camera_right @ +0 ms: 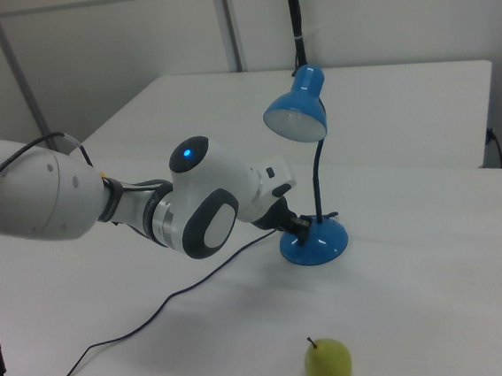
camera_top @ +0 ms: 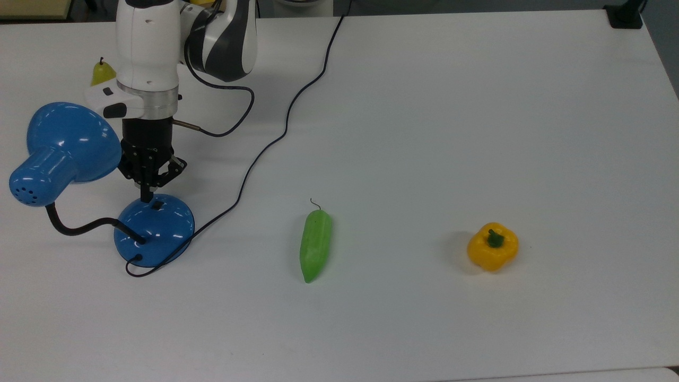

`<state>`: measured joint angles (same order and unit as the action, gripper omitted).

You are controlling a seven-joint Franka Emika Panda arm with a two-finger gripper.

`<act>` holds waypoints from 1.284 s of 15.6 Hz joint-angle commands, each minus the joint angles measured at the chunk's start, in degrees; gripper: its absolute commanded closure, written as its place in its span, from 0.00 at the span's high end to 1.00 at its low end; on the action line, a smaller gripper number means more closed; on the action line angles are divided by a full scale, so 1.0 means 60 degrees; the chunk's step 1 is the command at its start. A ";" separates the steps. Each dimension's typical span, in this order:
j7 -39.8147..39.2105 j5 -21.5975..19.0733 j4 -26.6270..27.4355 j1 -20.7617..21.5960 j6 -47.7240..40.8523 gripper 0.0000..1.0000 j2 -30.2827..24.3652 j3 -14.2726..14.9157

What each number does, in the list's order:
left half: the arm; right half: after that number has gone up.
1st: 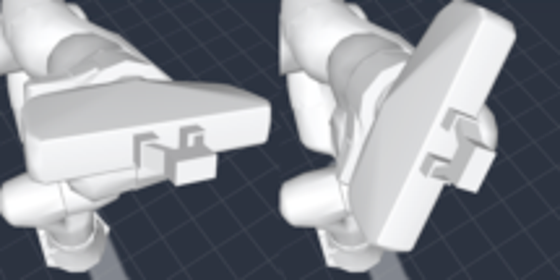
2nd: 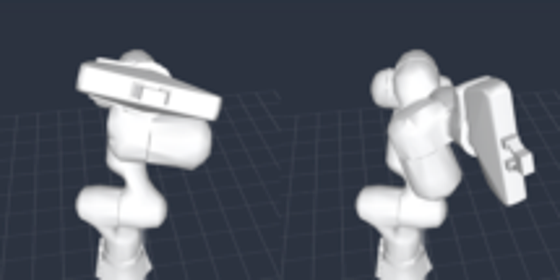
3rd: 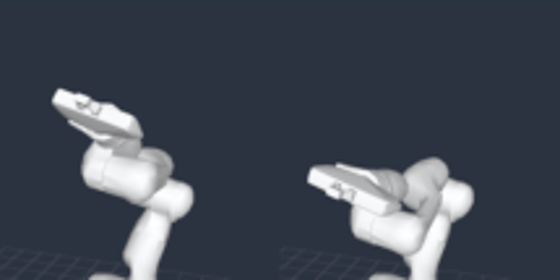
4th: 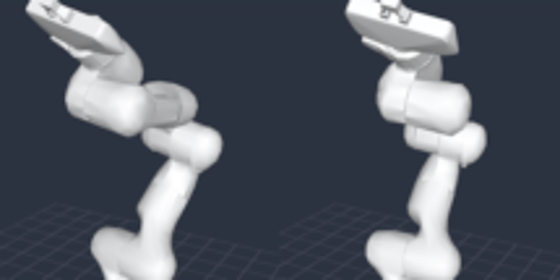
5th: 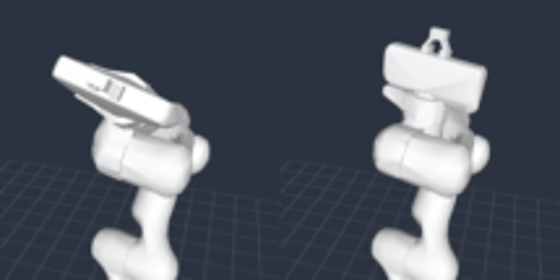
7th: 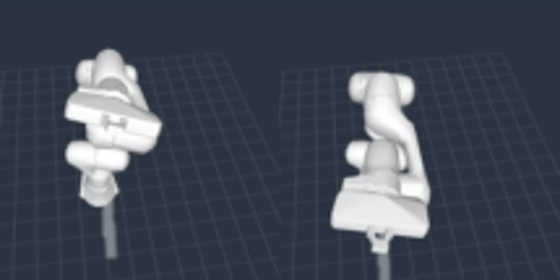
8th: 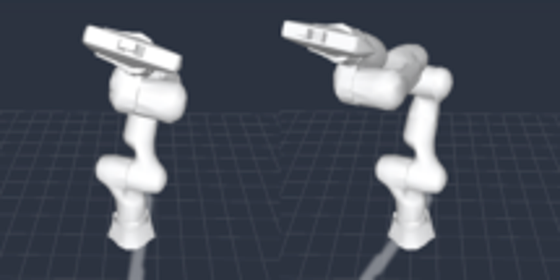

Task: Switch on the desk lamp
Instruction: 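Press down on the switch on the lamp base with the gripper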

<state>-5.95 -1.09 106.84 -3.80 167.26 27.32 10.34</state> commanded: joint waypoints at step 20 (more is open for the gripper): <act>-0.0019 -0.0096 -0.0244 0.0003 0.0336 0.00 0.0413 -0.0186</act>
<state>-5.95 -1.09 105.89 -3.73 167.37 28.67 9.54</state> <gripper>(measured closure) 0.991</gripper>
